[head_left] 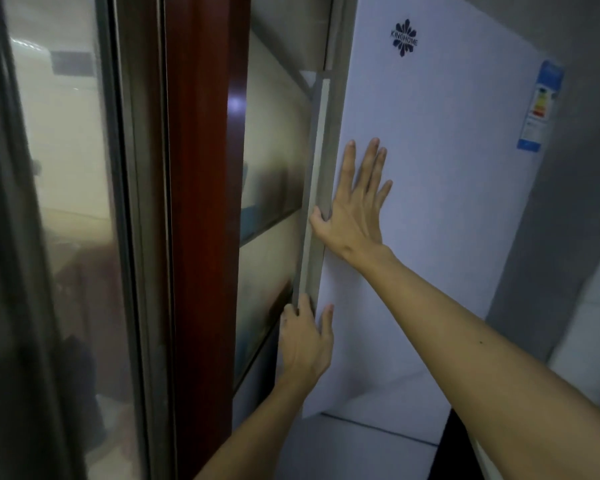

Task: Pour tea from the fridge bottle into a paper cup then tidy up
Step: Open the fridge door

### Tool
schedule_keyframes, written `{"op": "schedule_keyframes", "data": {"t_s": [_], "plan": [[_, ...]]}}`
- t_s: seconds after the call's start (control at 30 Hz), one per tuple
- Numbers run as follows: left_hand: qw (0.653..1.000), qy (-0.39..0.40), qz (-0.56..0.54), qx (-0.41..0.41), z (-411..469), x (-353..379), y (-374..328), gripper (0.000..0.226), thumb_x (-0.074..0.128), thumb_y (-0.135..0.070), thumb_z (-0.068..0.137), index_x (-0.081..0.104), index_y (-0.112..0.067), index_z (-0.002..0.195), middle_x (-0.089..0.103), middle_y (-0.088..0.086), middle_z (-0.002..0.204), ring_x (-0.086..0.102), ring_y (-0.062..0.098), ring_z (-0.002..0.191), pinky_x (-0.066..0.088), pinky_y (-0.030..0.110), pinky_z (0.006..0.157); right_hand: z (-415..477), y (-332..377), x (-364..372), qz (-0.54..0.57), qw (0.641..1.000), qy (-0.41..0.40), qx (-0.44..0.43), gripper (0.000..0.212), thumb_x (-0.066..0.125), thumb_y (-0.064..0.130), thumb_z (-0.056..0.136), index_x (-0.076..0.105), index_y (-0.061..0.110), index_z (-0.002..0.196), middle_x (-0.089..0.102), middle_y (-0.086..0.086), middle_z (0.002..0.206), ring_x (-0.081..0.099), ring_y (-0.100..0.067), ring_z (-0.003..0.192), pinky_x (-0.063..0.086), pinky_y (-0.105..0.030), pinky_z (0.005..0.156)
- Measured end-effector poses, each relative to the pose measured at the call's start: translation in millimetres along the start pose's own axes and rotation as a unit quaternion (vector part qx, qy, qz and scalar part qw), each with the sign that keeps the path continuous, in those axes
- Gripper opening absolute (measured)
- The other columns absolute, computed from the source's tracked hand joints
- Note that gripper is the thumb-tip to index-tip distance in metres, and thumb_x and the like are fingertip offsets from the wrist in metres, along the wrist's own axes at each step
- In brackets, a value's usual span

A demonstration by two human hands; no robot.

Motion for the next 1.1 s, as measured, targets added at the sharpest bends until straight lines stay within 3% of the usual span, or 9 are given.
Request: {"op": "schedule_keyframes", "data": {"t_s": [0.17,0.4,0.53,0.6,0.67,0.8,0.9,1.0,1.1], "plan": [[0.999,0.025,-0.028,0.006,-49.0,0.7,-24.8,0.056,0.038,-0.059,0.095,0.037,-0.019,0.134,0.042,0.012,0.126,0.053,0.03,0.109,0.051,0.044,0.09,-28.6,-8.4,-52.2,0.027,1.0,0.01,0.008,0.111,0.063,0.037,0.078,-0.015,0.011,0.152,-0.019,-0.021,0.159,-0.017,-0.038,0.147,0.008,-0.069,0.113],[0.997,0.03,-0.063,0.043,-104.5,-4.1,-50.8,0.059,0.057,-0.064,0.081,0.037,-0.02,0.116,0.045,-0.001,0.113,0.052,0.019,0.103,0.052,0.039,0.086,-63.2,-31.7,-117.9,0.055,0.998,0.018,0.002,0.109,0.062,0.03,0.078,-0.016,0.009,0.152,-0.02,-0.019,0.16,-0.016,-0.034,0.148,0.011,-0.062,0.118],[0.989,0.109,-0.086,0.058,-113.5,10.6,-65.6,0.1,0.057,-0.077,0.068,0.024,-0.02,0.144,0.037,-0.003,0.141,0.035,0.017,0.131,0.038,0.042,0.11,-78.5,-46.6,-150.9,0.049,0.999,0.014,-0.01,0.106,0.06,0.027,0.081,-0.016,0.004,0.151,-0.017,-0.021,0.16,-0.013,-0.032,0.15,0.007,-0.049,0.122],[0.978,0.146,-0.128,0.073,-119.3,21.3,-75.8,0.102,0.06,-0.075,0.071,0.017,-0.028,0.149,0.033,-0.006,0.149,0.033,0.015,0.137,0.035,0.043,0.113,-87.0,-51.0,-164.0,0.028,0.999,0.006,-0.014,0.102,0.057,0.025,0.082,-0.013,-0.001,0.151,-0.013,-0.023,0.16,-0.008,-0.033,0.15,0.005,-0.041,0.123],[0.967,0.169,-0.169,0.088,-129.6,28.3,-89.6,0.099,0.066,-0.062,0.077,0.011,-0.028,0.152,0.034,-0.007,0.148,0.035,0.009,0.133,0.034,0.038,0.114,-96.4,-54.5,-174.5,-0.001,1.0,-0.007,-0.023,0.095,0.053,0.023,0.084,-0.008,-0.006,0.151,-0.008,-0.025,0.16,-0.002,-0.035,0.15,0.014,-0.043,0.122],[0.953,0.172,-0.23,0.098,-146.9,41.1,-102.6,0.105,0.069,-0.067,0.069,0.013,-0.031,0.151,0.038,-0.008,0.148,0.039,0.008,0.135,0.038,0.04,0.112,-114.4,-61.4,-194.2,-0.054,0.998,-0.028,-0.036,0.085,0.049,0.015,0.087,-0.003,-0.007,0.151,-0.006,-0.028,0.159,0.012,-0.04,0.148,0.038,-0.046,0.11],[0.944,0.181,-0.249,0.118,-162.3,48.3,-111.5,0.105,0.07,-0.065,0.069,0.015,-0.03,0.151,0.027,-0.014,0.154,0.029,0.004,0.14,0.027,0.03,0.117,-126.6,-70.1,-211.0,-0.079,0.995,-0.049,-0.023,0.082,0.044,0.012,0.089,-0.007,-0.001,0.152,-0.01,-0.027,0.16,0.039,-0.041,0.135,0.051,-0.045,0.095],[0.943,0.171,-0.248,0.144,-174.1,48.1,-118.7,0.101,0.051,-0.072,0.071,0.002,-0.032,0.15,0.008,-0.024,0.152,0.009,-0.007,0.14,0.008,0.013,0.113,-138.8,-83.3,-229.3,-0.123,0.99,-0.074,0.016,0.081,0.045,0.01,0.089,-0.003,-0.001,0.153,-0.006,-0.028,0.16,0.055,-0.041,0.11,0.052,-0.043,0.084],[0.919,0.222,-0.295,0.135,-173.3,65.3,-124.2,0.085,0.034,-0.072,0.077,-0.002,-0.038,0.146,-0.001,-0.032,0.15,0.001,-0.012,0.142,0.004,0.017,0.118,-150.4,-96.7,-247.3,-0.151,0.982,-0.091,0.062,0.08,0.044,0.006,0.087,0.0,0.0,0.154,-0.004,-0.029,0.159,0.052,-0.045,0.111,0.05,-0.043,0.079]]}}
Point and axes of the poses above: each hand's wrist, its own z-axis towards the middle knuckle, its own x-axis out of the palm, y = z × x, the point moved 6 cm from there along z, towards the middle knuckle
